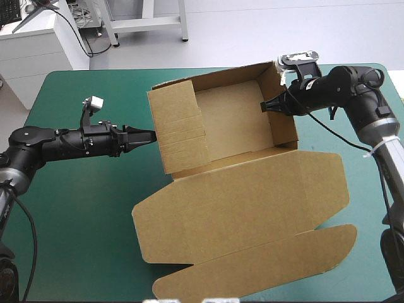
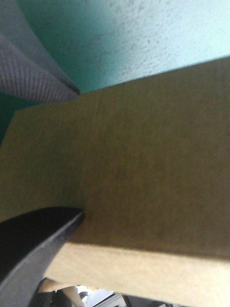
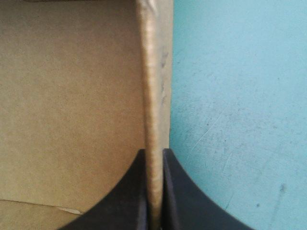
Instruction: Fold the box
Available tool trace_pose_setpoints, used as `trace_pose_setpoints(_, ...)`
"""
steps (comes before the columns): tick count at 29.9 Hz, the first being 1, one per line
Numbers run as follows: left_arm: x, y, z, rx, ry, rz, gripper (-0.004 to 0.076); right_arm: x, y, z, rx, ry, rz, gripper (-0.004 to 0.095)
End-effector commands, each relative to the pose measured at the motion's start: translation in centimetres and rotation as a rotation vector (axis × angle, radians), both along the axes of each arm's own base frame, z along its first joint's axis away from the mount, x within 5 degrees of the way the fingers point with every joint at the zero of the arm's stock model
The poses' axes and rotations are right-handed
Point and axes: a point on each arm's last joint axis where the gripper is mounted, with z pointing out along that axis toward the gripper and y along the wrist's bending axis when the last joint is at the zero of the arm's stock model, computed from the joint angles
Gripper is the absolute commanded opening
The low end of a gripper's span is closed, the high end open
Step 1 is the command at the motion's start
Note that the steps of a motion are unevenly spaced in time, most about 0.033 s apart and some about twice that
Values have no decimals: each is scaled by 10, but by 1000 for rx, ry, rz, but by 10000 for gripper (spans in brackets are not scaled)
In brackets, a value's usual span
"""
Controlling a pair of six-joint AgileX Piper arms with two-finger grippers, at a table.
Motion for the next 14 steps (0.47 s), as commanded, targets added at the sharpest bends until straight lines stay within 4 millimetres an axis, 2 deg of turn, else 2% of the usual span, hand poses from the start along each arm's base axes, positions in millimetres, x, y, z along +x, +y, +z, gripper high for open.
trace_pose_setpoints(1,-17,-18,28,-111,-72,-124,452,-9,-3,26,40,-106,-26,0)
trace_pose_setpoints(8,-23,-21,41,-160,-110,-122,452,-9,-3,26,36,-100,-32,0)
trace_pose_setpoints(14,-22,-22,43,-195,-111,-113,452,-9,-2,25,49,-87,-38,1)
